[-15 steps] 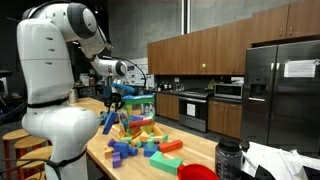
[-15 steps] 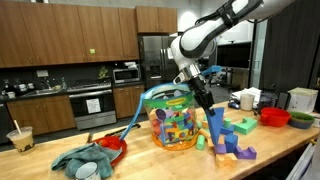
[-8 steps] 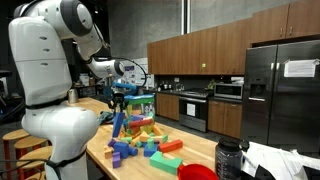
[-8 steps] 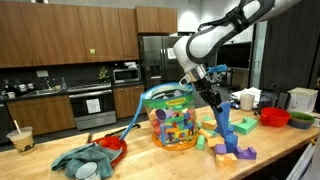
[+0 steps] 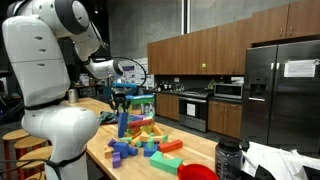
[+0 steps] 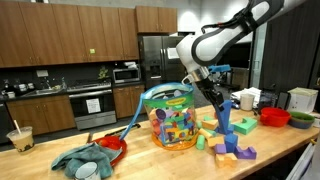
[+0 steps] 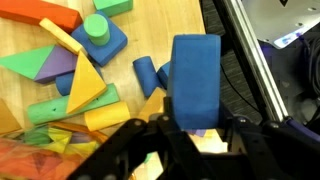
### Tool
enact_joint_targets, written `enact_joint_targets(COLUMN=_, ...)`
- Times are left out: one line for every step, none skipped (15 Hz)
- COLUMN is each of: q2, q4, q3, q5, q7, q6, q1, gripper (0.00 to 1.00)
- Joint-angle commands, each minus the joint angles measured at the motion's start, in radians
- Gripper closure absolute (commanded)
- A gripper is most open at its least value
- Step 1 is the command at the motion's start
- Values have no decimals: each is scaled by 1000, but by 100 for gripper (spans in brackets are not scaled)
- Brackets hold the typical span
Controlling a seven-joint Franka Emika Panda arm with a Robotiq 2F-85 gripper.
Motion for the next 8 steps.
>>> enact_joint_targets(q2=-36, q4=-36, q3=-11, q5=-66, q7=32, q6=44, q1=6, gripper=29)
enact_joint_targets(q2=-34, q4=-36, q3=-13, q5=-81, q7=35, q6=50, q1=6, gripper=23)
enact_joint_targets(q2=-33, q4=-36, q3=-14, q5=-94, q7=36, q6=56, q1=6, gripper=18)
enact_joint_targets(q2=-31, q4=-35, q3=-15, q5=-106, q7=37, q6=62, q1=5, gripper=10)
enact_joint_targets(q2=-31, q4=-35, q3=-17, q5=-118, q7=37, q6=68, q1=4, gripper=4)
enact_joint_targets(q2=-29, q4=-32, q3=-18, q5=-130, q7=37, q6=73, q1=4, gripper=0)
enact_joint_targets(q2=-27, q4=-30, q3=-20, q5=-141, q7=37, q6=76, q1=3, gripper=0)
enact_joint_targets(q2=-26, q4=-27, q3=-23, q5=-151, q7=37, q6=80, q1=2, gripper=0)
